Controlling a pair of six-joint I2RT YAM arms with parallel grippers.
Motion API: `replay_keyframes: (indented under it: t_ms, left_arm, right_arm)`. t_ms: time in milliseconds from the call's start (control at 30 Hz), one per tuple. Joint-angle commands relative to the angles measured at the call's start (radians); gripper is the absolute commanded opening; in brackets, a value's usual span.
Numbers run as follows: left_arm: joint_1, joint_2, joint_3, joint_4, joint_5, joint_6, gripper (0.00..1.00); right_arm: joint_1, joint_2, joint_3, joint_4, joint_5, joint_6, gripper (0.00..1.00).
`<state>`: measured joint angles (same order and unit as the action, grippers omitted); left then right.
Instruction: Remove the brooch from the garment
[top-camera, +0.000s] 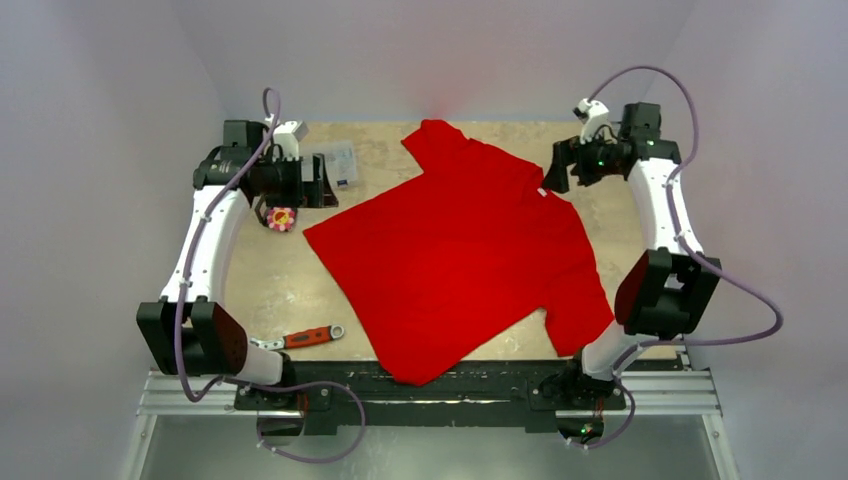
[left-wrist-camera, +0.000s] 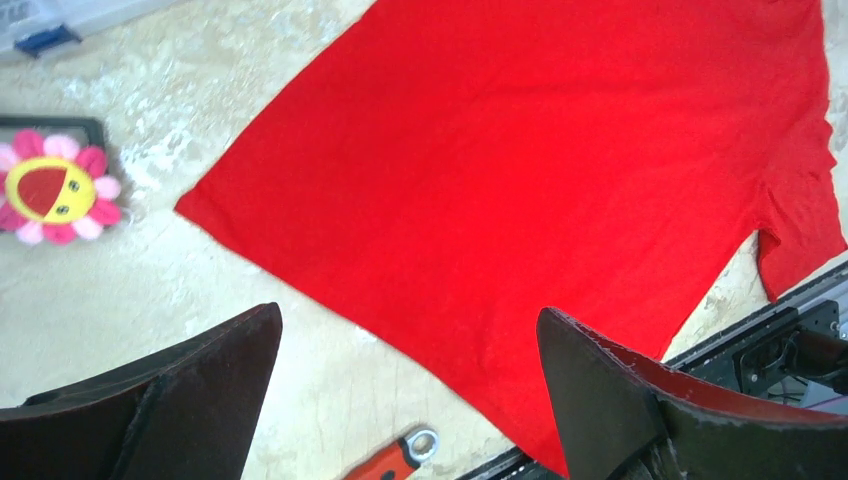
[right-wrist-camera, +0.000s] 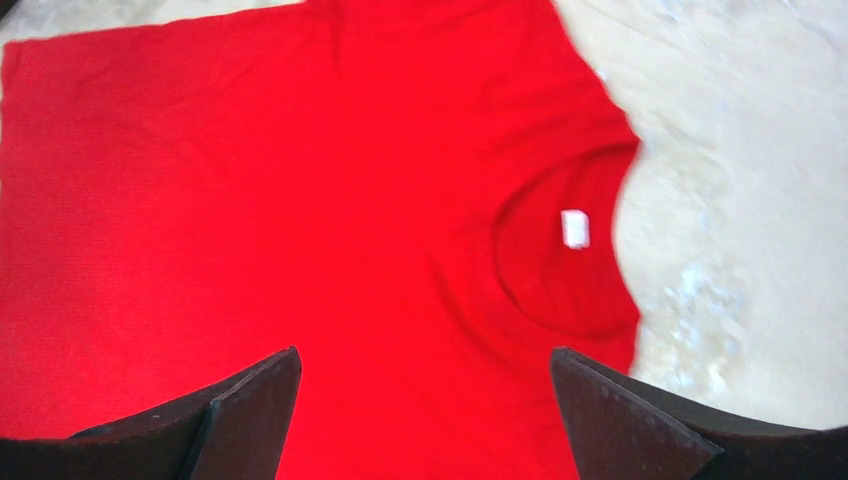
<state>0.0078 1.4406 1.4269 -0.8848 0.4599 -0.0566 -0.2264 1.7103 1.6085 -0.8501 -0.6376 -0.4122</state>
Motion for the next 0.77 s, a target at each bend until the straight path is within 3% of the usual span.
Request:
replay_keyframes:
  t_ms: [0,367,733]
  left_arm:
    - [0.045,-0.047,0.000,-0.067,-0.025,0.037,1.00]
    - [0.081,-0.285,-0.300,-0.028,-0.077,0.047,1.00]
    - [0.089,-0.315,-0.321,-0.004,-0.104,0.025,1.00]
  right_arm:
    - [0.143,-0.104,-0.095,0.098,0.076,0.039,0.99]
    - [0.280,-0.335,-0.441,0.236,0.144,0.099,0.99]
    - [0.281,-0.364,-0.486,0.241,0.159,0.090,0.99]
